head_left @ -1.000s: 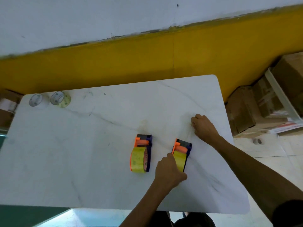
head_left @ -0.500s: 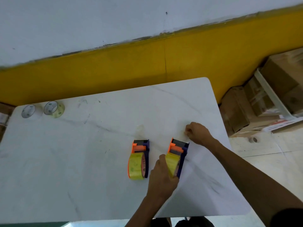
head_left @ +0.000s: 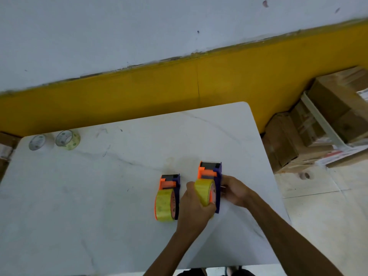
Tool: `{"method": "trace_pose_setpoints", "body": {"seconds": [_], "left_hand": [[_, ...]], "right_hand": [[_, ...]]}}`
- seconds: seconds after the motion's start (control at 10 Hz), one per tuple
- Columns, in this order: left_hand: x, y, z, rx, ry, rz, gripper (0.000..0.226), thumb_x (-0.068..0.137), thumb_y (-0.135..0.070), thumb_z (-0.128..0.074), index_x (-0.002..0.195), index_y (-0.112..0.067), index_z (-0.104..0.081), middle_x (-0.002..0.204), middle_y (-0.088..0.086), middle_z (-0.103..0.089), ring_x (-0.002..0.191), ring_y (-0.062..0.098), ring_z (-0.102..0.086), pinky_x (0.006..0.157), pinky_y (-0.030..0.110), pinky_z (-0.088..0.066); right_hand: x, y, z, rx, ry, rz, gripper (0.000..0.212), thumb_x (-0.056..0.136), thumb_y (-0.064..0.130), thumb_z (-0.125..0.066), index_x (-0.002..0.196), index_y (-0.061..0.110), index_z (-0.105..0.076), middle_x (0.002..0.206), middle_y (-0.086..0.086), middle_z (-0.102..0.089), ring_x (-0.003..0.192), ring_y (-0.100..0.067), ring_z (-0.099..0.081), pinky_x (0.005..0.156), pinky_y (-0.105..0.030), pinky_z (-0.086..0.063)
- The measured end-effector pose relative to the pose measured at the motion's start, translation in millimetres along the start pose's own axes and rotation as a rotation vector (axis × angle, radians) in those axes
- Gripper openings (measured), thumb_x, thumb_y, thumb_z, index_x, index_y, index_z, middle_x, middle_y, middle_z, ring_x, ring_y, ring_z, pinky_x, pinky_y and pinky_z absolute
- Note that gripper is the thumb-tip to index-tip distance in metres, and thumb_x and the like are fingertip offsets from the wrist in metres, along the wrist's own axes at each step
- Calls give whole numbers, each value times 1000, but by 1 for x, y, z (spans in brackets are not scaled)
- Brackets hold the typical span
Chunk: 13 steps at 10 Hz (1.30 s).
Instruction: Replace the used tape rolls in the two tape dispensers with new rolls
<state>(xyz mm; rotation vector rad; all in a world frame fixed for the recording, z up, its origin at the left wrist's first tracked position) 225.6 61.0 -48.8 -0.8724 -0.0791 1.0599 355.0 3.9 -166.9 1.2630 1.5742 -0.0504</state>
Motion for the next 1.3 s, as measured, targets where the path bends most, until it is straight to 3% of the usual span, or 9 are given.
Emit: {"method": "trace_pose_setpoints", "body": {"seconds": [0.1,0.2,0.3,0.4,0.5,0.7,0.9,1.1,1.3], "left_hand": [[2,0,-4,30,19,25,50,67,-24,-72,104,-15,-40,68,-5,-51,52,4,-46,43,19,-34],[2,0,-8,70,30,59,51,69,-33,-74,101,-15,-38,69,-6,-51,53,4,-47,43,20,-35],[1,5,-20,70,64,126,54,65,-40,-73,97,-16,-36,75,1,-58,60,16,-59,50,34,-51],[5,11,-24,40,92,186,56,64,-38,-75,98,-13,-37,78,1,-58,60,15,-57,46,28,-45],[9,13,-29,81,112,144,64,65,-41,-77,107,-12,-39,90,4,-63,75,22,-65,59,34,-54],[11,18,-37,50,109,181,72,63,-40,-78,116,-12,-37,93,4,-63,79,23,-65,69,41,-59],[7,21,-39,5,120,199,79,62,-42,-80,118,-12,-34,99,5,-60,85,24,-63,73,42,-58],[-2,24,-33,74,129,212,99,58,-75,-66,128,-12,-36,122,10,-55,108,30,-58,84,42,-52],[6,-3,24,13,-79,141,65,85,-55,-55,123,-3,-47,125,16,-55,115,34,-56,92,39,-48]], "right_hand": [[-6,-21,1,-3,-17,-22,56,73,-16,-27,109,5,-64,99,-14,-64,89,-29,-58,85,-38,-48],[-13,-37,-3,4,-19,-104,43,80,-4,-34,110,8,-63,114,-15,-62,97,-29,-58,86,-41,-49],[-25,-54,-4,-56,-25,-290,33,92,36,-45,108,15,-65,118,-9,-65,105,-27,-60,89,-47,-50],[-37,-37,-4,-690,-80,-334,81,83,77,-17,114,18,-64,108,-14,-69,92,-29,-67,61,-40,-59],[-35,-3,-5,-1069,-294,-232,97,81,78,-6,100,4,-66,90,-17,-70,79,-30,-68,65,-42,-61],[-25,23,-2,-1215,-455,-73,85,89,68,-6,117,11,-63,115,-17,-65,103,-33,-61,92,-44,-52],[-36,18,-2,-1227,-447,15,76,92,64,-13,111,12,-65,117,-14,-66,103,-31,-61,89,-40,-50],[-57,34,-10,-1232,-392,147,60,98,51,-26,97,5,-63,111,-16,-67,100,-29,-61,86,-36,-44],[-79,67,-38,-1378,-332,199,42,98,45,-31,84,12,-53,119,-20,-62,113,-34,-55,94,-38,-42]]}}
Point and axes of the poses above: each hand's wrist, its own x-axis towards the middle knuckle, its own z-axis out of the back of the hand, y = z × x, the point moved 8 cm from there along x, towards the middle knuckle
